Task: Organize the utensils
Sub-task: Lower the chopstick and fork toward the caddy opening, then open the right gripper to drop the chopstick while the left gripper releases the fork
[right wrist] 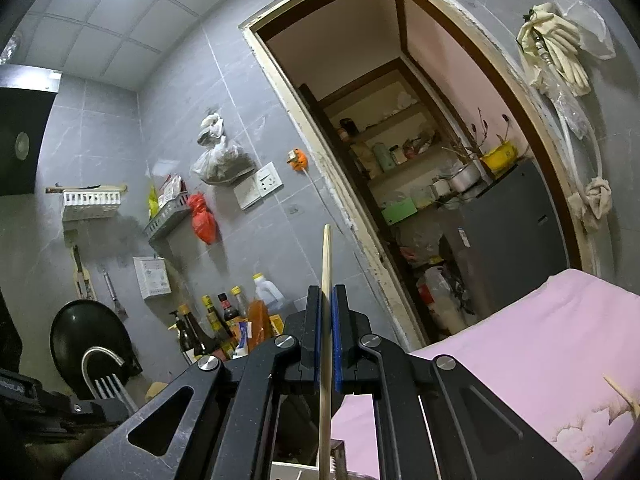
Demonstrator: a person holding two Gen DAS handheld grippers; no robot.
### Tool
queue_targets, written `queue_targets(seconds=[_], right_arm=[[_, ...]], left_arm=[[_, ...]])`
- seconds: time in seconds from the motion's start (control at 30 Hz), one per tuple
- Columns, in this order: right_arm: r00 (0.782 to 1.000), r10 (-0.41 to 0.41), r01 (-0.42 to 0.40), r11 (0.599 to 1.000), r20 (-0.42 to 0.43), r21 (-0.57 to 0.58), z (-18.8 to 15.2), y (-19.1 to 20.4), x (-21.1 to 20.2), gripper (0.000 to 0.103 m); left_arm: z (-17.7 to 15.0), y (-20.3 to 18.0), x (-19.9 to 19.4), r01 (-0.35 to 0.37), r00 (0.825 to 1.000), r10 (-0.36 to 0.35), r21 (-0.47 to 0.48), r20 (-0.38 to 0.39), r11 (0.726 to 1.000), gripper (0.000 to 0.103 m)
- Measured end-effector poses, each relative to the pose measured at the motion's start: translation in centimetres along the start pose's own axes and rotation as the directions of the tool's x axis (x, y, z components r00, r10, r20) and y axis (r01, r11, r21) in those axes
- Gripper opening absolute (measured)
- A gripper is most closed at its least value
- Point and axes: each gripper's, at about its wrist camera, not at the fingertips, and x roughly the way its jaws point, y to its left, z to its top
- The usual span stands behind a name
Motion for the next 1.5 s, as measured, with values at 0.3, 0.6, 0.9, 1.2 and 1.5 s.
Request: queue_targets(seconds=[0.3, 0.6, 0.9, 1.2, 1.5], right_arm=[[1.0, 0.012, -0.012, 1.0, -0.001, 0.007, -0.1, -0.1, -0.2, 0.005], [0.999, 0.027, -0.027, 1.0, -0.033, 0.013, -0.3, -0.4, -0.6, 0.005], [0.99, 0.066, -0.071, 0.997, -0.127, -0.038, 0.3, 0.1, -1.5, 0.009], [0.98, 0.059, -0.072, 0.995, -0.188, -0.066, 2.3, 0.0, -3.3, 0.033], [0.981, -0.008, -0.021, 0.989, -0.195, -0.145, 7.2, -1.1, -6.4, 0.06]], left_arm=[[-0.6, -0.4, 0.5, -0.002, 1.0, 0.002, 0.001, -0.028, 1.0, 0.003], [-0.8, -0.6, 0.5, -0.005, 0.999, 0.005, -0.001, -0.036, 1.0, 0.003], [-1.5, -0.7, 0.6, 0.002, 0.999, -0.002, -0.001, -0.047, 1.0, 0.003], [-1.4, -1.7, 0.0, -0.028, 0.999, 0.03, 0.057, -0.039, 0.998, 0.004], [-1.1, -4.1, -0.9, -0.052, 0.999, 0.05, 0.115, 0.015, 0.992, 0.017]])
